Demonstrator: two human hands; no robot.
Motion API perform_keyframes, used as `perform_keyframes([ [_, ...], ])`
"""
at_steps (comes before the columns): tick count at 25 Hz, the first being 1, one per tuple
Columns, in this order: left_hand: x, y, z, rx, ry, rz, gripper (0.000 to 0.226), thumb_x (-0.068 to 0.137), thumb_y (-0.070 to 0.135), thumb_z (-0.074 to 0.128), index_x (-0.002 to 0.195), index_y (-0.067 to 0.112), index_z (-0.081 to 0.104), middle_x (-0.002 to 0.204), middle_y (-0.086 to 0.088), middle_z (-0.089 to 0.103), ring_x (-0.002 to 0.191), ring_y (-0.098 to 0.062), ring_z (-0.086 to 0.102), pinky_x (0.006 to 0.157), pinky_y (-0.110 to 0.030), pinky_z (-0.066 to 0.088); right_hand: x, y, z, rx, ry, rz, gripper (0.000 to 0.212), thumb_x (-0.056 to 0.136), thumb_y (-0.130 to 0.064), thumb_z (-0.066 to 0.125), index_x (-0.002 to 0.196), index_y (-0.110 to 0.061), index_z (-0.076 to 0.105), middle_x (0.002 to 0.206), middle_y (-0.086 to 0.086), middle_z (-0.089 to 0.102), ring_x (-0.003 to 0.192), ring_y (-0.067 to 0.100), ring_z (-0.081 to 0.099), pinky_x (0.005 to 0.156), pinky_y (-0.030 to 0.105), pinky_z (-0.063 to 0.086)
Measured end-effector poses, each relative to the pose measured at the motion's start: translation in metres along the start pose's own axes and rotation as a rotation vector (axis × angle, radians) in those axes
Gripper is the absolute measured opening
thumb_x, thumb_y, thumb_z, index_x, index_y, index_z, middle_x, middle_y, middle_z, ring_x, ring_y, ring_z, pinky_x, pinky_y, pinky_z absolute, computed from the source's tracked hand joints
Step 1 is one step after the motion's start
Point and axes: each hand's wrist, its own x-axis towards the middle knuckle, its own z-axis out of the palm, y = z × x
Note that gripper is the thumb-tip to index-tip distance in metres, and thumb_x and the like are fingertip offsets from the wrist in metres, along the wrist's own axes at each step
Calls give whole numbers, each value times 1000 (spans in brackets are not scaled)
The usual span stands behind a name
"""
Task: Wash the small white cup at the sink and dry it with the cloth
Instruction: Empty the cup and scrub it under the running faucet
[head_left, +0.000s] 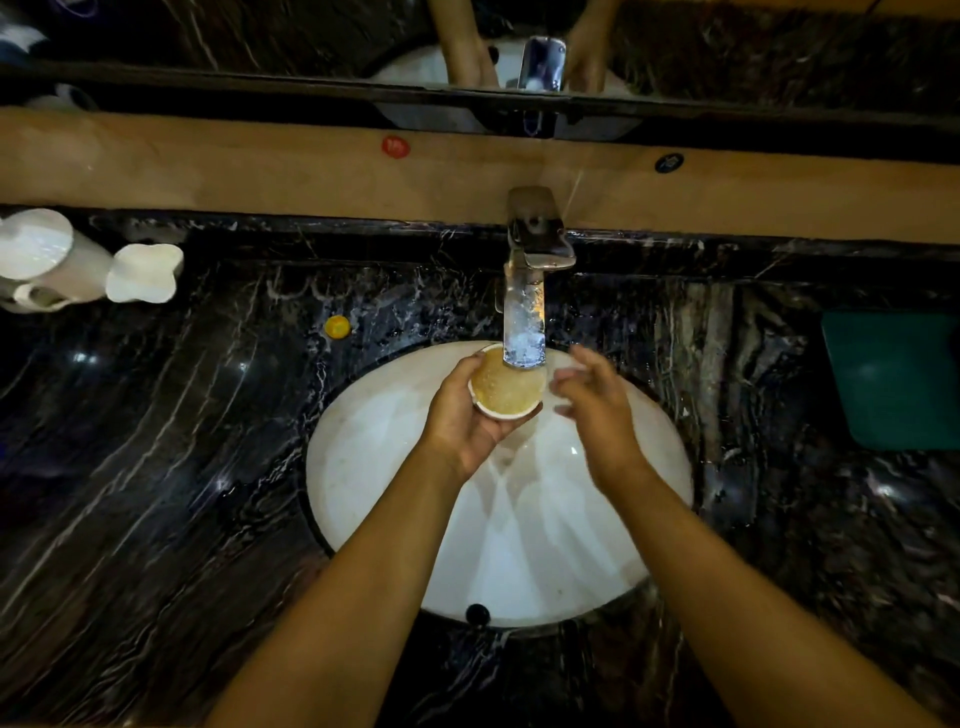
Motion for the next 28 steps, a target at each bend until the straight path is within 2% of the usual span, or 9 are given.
perform_keyframes([
  [3, 0, -1, -1, 59, 17, 85, 35, 101, 10, 47, 133, 9, 60, 131, -28, 65, 95, -38, 68, 57, -37, 57, 6, 22, 21, 46, -167, 162, 50, 84, -19, 72, 132, -23, 57, 120, 8, 70, 107, 27, 70, 85, 47, 61],
  [6, -3, 0, 0, 147, 31, 127, 36, 96, -3, 49, 125, 12, 65, 123, -25, 69, 91, -37, 71, 57, -38, 57, 17, 21, 37, -38, -109, 123, 37, 79, -26, 76, 114, -26, 66, 104, 4, 76, 94, 28, 75, 74, 54, 63],
  [9, -6, 2, 2, 231, 89, 156, 41, 94, -11, 48, 116, 17, 67, 117, -21, 72, 97, -40, 72, 77, -59, 60, 25, 23, 41, -111, -35, 117, 23, 87, -30, 67, 110, -28, 68, 103, 6, 76, 83, 29, 76, 63, 56, 63],
  [12, -4, 1, 4, 385, 204, 233, 40, 88, -13, 56, 107, 19, 70, 106, -17, 74, 95, -43, 72, 83, -72, 52, 23, 21, 42, -52, -72, 170, 27, 83, -22, 69, 109, -20, 70, 104, 16, 76, 87, 34, 74, 77, 64, 59],
  [14, -4, -1, 7, 403, 286, 286, 27, 88, -5, 63, 98, 19, 71, 97, -15, 75, 88, -40, 74, 80, -68, 56, 18, 19, 46, 91, -148, 206, 39, 78, -11, 67, 116, -13, 67, 110, 23, 73, 87, 32, 71, 76, 57, 58],
  [17, 0, -1, 9, 388, 384, 334, 21, 95, 3, 59, 90, 19, 72, 96, -14, 77, 89, -34, 75, 79, -52, 63, 12, 28, 51, 169, -185, 212, 39, 88, 1, 54, 123, -14, 61, 110, 13, 74, 90, 22, 74, 67, 38, 61],
  [20, -1, -5, 8, 438, 242, 314, 29, 99, 0, 47, 105, 17, 70, 103, -18, 75, 90, -37, 73, 72, -53, 60, 20, 39, 51, -41, 13, 167, 16, 93, -20, 60, 104, -20, 71, 95, 5, 78, 88, 29, 76, 69, 48, 64],
  [22, -2, -8, 3, 460, 178, 283, 35, 98, -4, 42, 112, 13, 68, 109, -22, 72, 95, -42, 71, 69, -51, 60, 28, 38, 44, -179, 32, 147, 18, 87, -32, 63, 97, -20, 73, 91, 2, 78, 86, 26, 75, 75, 51, 63],
  [28, 4, -10, -9, 451, 326, 308, 20, 91, -2, 60, 100, 10, 73, 99, -19, 76, 90, -36, 74, 73, -52, 64, 15, 38, 40, -177, -158, 78, 35, 80, -8, 53, 110, -14, 71, 103, 9, 76, 94, 30, 73, 77, 53, 63],
])
